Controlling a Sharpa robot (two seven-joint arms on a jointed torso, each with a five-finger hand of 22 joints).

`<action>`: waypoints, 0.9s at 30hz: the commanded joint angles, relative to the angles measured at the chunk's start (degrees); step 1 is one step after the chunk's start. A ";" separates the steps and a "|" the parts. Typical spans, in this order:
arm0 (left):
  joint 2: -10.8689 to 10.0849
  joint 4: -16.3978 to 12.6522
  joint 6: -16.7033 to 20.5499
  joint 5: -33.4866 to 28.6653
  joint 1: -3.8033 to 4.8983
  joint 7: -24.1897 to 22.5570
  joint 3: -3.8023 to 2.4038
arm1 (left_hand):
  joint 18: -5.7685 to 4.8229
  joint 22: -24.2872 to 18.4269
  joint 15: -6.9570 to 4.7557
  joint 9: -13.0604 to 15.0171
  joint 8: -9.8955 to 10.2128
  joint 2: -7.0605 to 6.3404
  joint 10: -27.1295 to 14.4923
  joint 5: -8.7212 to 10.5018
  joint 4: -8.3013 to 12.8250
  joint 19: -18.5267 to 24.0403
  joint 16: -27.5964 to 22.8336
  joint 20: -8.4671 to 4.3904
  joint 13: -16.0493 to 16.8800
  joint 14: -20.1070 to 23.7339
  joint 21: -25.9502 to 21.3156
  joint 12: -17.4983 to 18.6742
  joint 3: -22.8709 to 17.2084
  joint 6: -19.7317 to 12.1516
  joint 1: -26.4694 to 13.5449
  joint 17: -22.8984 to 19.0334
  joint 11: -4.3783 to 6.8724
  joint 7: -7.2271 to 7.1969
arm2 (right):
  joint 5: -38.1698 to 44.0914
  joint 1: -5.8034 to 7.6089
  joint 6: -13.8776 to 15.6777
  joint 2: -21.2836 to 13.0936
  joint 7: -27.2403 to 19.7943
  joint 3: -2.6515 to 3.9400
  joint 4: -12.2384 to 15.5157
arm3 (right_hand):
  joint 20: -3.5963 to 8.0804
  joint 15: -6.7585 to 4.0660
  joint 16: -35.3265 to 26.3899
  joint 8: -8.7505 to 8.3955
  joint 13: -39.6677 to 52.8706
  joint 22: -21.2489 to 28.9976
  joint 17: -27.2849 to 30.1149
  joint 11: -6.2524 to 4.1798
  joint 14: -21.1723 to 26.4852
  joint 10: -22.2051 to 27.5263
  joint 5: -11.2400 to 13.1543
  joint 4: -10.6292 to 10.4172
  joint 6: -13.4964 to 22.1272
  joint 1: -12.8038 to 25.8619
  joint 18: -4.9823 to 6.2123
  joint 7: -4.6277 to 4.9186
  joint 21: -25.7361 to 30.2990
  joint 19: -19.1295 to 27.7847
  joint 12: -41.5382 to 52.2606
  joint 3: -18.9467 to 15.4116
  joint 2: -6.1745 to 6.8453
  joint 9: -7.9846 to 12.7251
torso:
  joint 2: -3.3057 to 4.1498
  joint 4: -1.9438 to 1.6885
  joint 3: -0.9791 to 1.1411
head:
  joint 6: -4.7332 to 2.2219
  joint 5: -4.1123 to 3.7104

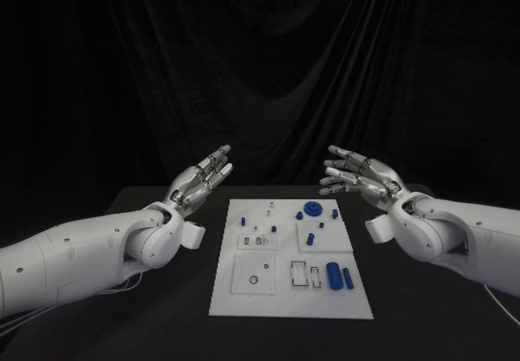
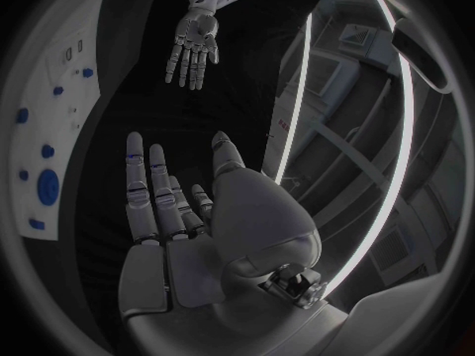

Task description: Assemble the parts on the task board

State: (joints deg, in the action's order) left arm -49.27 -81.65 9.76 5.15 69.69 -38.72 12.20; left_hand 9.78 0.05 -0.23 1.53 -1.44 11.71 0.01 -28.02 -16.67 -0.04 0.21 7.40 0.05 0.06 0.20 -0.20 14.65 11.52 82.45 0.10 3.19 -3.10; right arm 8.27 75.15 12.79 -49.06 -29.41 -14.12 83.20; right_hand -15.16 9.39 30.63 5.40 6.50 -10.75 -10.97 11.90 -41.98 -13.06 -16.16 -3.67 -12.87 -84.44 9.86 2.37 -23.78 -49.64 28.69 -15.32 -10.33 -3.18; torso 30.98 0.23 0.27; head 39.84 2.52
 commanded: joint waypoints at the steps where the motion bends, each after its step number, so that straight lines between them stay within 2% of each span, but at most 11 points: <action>1: -0.77 -0.04 1.33 5.37 0.01 -10.81 -0.06 | 0.59 0.26 1.37 0.10 -0.21 -0.07 0.35 -0.97 -0.08 -0.38 -0.21 0.81 0.07 -0.06 0.18 0.09 -0.52 0.94 1.41 -0.10 -1.01 -0.18 | 19.69 2.34 1.77 -0.29 3.77 0.09 -0.83 | 3.67 -3.76 8.26 1.97 1.39 -4.97 -2.81 -1.46 -12.33 -6.31 -0.19 1.91 -5.46 -2.07 0.65 1.89 -8.90 -11.00 7.14 -0.02 0.11 -1.16 | 0.64 -0.08 -0.26 | 0.64 0.09; 3: -1.30 0.03 1.28 5.75 0.01 -10.83 -0.06 | 0.58 0.30 1.72 0.12 -0.23 -0.03 0.42 -1.46 -0.06 -0.46 -0.21 0.98 0.09 -0.06 0.24 0.07 -0.60 1.20 1.72 -0.10 -1.06 -0.09 | 29.53 3.98 4.46 -0.50 6.17 0.09 -0.98 | 5.73 -5.78 14.14 4.04 2.45 -9.30 -5.64 -2.93 -17.47 -12.25 -0.22 2.86 -11.60 -3.09 0.52 2.18 -15.33 -14.29 10.75 -0.13 0.39 -2.52 | 0.73 0.00 -0.24 | 1.39 0.27; 5: -1.79 -0.07 1.24 5.96 0.02 -10.88 -0.06 | 0.57 0.33 1.97 0.13 -0.23 -0.01 0.45 -1.67 -0.07 -0.50 -0.21 1.09 0.10 -0.06 0.28 0.07 -0.64 1.26 1.85 -0.10 -1.19 -0.15 | 39.40 5.46 6.00 -0.62 9.24 0.09 -0.98 | 7.13 -6.41 18.80 4.66 3.21 -23.72 -8.59 -4.01 -17.49 -18.19 -0.34 2.56 -17.79 -4.02 -0.74 1.76 -29.36 -12.57 12.51 2.66 0.84 -4.04 | 0.88 -0.03 -0.32 | 2.95 0.71; 7: -2.25 -0.29 1.21 6.12 0.02 -10.94 -0.06 | 0.56 0.39 2.20 0.16 -0.27 -0.06 0.57 -2.11 -0.04 -0.61 -0.21 1.32 0.13 -0.06 0.37 0.03 -0.69 1.56 2.12 -0.10 -1.29 -0.12 | 50.57 7.01 6.81 -0.62 13.35 0.08 -0.88 | 7.13 -7.14 20.02 6.35 3.95 -31.30 -9.33 -4.35 -18.49 -21.65 -0.51 2.48 -23.13 -4.81 -1.51 2.59 -35.22 -14.37 13.76 4.12 1.30 -5.26 | 1.20 -0.13 -0.38 | 2.97 0.84; 10: -2.71 -0.66 1.17 6.26 0.02 -10.96 -0.06 | 0.55 0.42 2.40 0.19 -0.31 -0.33 0.67 -3.06 0.04 -0.69 -0.21 1.58 0.16 -0.06 0.42 0.01 -0.78 1.92 2.74 -0.10 -1.48 0.15 | 65.36 8.83 6.77 -0.54 18.90 0.08 -0.55 | 7.86 -8.03 25.62 5.27 3.76 -54.93 -12.72 -5.28 -21.25 -24.41 -0.81 0.96 -26.87 -6.22 -4.66 2.05 -52.50 -23.09 11.25 11.52 4.90 -5.89 | 2.29 -0.52 -0.57 | 3.04 0.50; 12: -2.88 -0.91 1.18 6.36 0.02 -10.89 -0.06 | 0.54 0.43 2.51 0.20 -0.31 -0.50 0.70 -3.60 0.08 -0.71 -0.21 1.71 0.17 -0.06 0.44 0.00 -0.87 2.05 3.17 -0.10 -1.57 0.28 | 72.15 9.52 6.69 -0.51 21.31 0.08 -0.29 | 8.42 -8.31 28.22 4.34 3.91 -61.26 -14.46 -5.68 -21.56 -26.58 -0.80 -1.68 -28.62 -5.41 -5.56 1.80 -56.73 -25.69 10.37 17.77 7.98 -6.14 | 3.05 -0.69 -0.72 | 3.09 0.24; 16: -3.46 -2.07 1.24 6.49 0.02 -10.26 -0.06 | 0.51 0.38 2.92 0.14 -0.22 -0.73 0.59 -4.52 0.44 -0.64 -0.21 2.06 0.13 -0.06 0.39 0.03 -1.47 1.71 4.84 -0.10 -2.06 0.72 | 82.25 10.30 6.18 -0.33 24.71 0.09 0.25 | 8.52 -9.15 31.68 3.08 4.70 -66.94 -18.38 -6.30 -23.48 -27.58 -0.56 -4.54 -30.11 -3.97 -6.64 1.21 -59.93 -28.72 9.34 27.91 13.87 -6.74 | 4.07 -1.10 -0.85 | 3.42 -0.43; 20: -4.39 -4.05 1.35 6.56 0.02 -9.84 -0.06 | 0.45 0.33 3.65 0.09 -0.16 -0.69 0.59 -4.50 0.44 -0.55 -0.21 2.54 0.14 -0.06 0.32 0.02 -1.81 0.96 5.50 -0.10 -3.19 0.51 | 88.65 10.71 4.27 0.02 27.08 0.10 0.48 | 8.63 -9.17 32.84 2.60 4.36 -68.76 -20.54 -6.64 -25.64 -28.93 -0.41 -5.66 -30.95 -2.20 -6.99 1.87 -60.68 -29.99 6.64 33.69 16.93 -7.56 | 5.58 -1.72 -1.18 | 3.33 -1.86; 24: -5.14 -5.82 1.54 6.59 0.03 -9.83 -0.06 | 0.50 0.37 3.81 0.18 -0.29 -0.91 0.87 -4.52 0.49 -0.62 -0.21 2.84 0.22 -0.06 0.38 -0.05 -1.89 1.56 5.83 -0.10 -4.10 0.69 | 91.64 10.88 2.26 0.35 28.45 0.10 0.45 | 8.63 -9.32 34.02 2.93 3.89 -69.18 -22.83 -6.38 -26.96 -28.85 -0.23 -6.07 -32.41 -0.53 -7.05 2.63 -60.71 -30.23 4.11 35.78 18.43 -8.44 | 7.27 -2.50 -1.83 | 2.71 -3.55; 25: -5.28 -6.22 1.58 6.60 0.03 -9.89 -0.06 | 0.50 0.37 3.84 0.18 -0.30 -0.98 0.90 -4.51 0.52 -0.63 -0.21 2.88 0.23 -0.06 0.39 -0.06 -1.89 1.59 5.90 -0.10 -4.22 0.75 | 92.09 10.90 1.94 0.45 28.70 0.10 0.41 | 8.61 -9.27 34.11 2.82 3.76 -69.25 -22.95 -6.32 -27.02 -28.67 -0.21 -6.06 -32.43 -0.19 -7.05 3.16 -60.71 -30.26 3.43 36.14 18.75 -8.59 | 8.03 -2.99 -2.30 | 2.27 -4.19; 27: -5.51 -6.85 1.70 6.68 0.03 -10.01 -0.06 | 0.51 0.39 3.96 0.22 -0.34 -1.11 1.04 -4.52 0.63 -0.67 -0.21 2.99 0.26 -0.06 0.42 -0.10 -1.95 1.87 6.13 -0.10 -4.55 0.87 | 92.70 10.92 1.58 0.63 29.08 0.10 0.29 | 8.65 -9.34 34.33 3.30 3.67 -69.48 -23.38 -6.48 -27.23 -29.14 -0.14 -6.09 -33.73 0.63 -7.08 5.01 -60.73 -30.41 2.41 36.77 19.23 -9.26 | 8.43 -3.30 -2.57 | 2.24 -4.78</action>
State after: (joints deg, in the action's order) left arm -54.70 -88.00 10.97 11.21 69.69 -38.81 12.19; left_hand 9.77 0.42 3.30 1.66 -1.44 10.55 1.02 -32.33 -16.03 -0.66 0.21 10.06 0.23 -0.03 0.43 -0.20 13.07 12.95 87.88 0.06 -1.05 -2.20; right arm 94.39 85.92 16.11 -48.51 -4.33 -14.06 83.51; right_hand -6.55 0.10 64.67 8.32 10.24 -74.95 -34.19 5.32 -68.80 -41.79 -16.60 -9.71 -46.39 -84.04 3.89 6.65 -84.25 -79.77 31.42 21.27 8.68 -12.23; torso 38.02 -2.29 -1.61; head 42.25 -1.55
